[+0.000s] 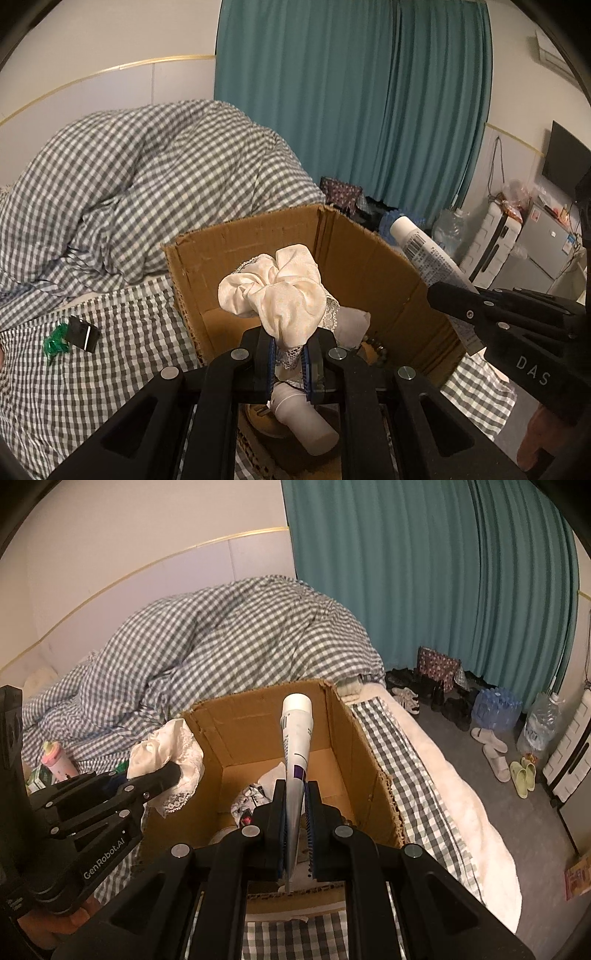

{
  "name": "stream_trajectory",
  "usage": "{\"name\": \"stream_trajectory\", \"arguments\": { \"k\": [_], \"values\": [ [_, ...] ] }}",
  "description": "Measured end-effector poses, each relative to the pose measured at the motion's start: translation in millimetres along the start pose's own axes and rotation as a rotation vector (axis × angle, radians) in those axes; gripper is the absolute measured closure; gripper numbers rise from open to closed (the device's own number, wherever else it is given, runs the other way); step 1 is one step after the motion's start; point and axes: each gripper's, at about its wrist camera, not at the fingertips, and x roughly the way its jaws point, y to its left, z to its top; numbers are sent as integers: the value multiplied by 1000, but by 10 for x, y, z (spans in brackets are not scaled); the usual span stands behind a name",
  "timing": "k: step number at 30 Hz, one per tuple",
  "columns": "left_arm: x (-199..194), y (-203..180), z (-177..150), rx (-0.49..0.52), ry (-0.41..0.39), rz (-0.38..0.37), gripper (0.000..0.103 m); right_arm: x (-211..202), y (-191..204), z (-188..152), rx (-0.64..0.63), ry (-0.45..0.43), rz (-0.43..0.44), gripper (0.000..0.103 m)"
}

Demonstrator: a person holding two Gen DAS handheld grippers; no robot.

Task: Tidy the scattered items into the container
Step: 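Lift and carry the scrunchie and white tube over the cardboard box, then open the left tool to drop the scrunchie while the right tool releases the tube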

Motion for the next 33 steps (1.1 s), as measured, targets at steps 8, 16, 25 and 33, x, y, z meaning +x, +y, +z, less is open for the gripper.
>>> {"name": "stream_trajectory", "arguments": {
  "k": [8, 16, 25, 33],
  "values": [
    [197, -8, -64, 3, 41, -1, 93, 235, -44, -59, 5, 44, -3, 94],
    [332, 12, -111, -4, 88, -18, 93, 388, -71, -103, 7, 79, -2, 94],
    [377, -22, -136, 9, 116, -13, 92, 432, -89, -133, 10, 106, -5, 94],
    [280, 14, -87, -14, 102, 4, 47, 319, -83, -116, 31, 75, 4, 30]
  ]
}}
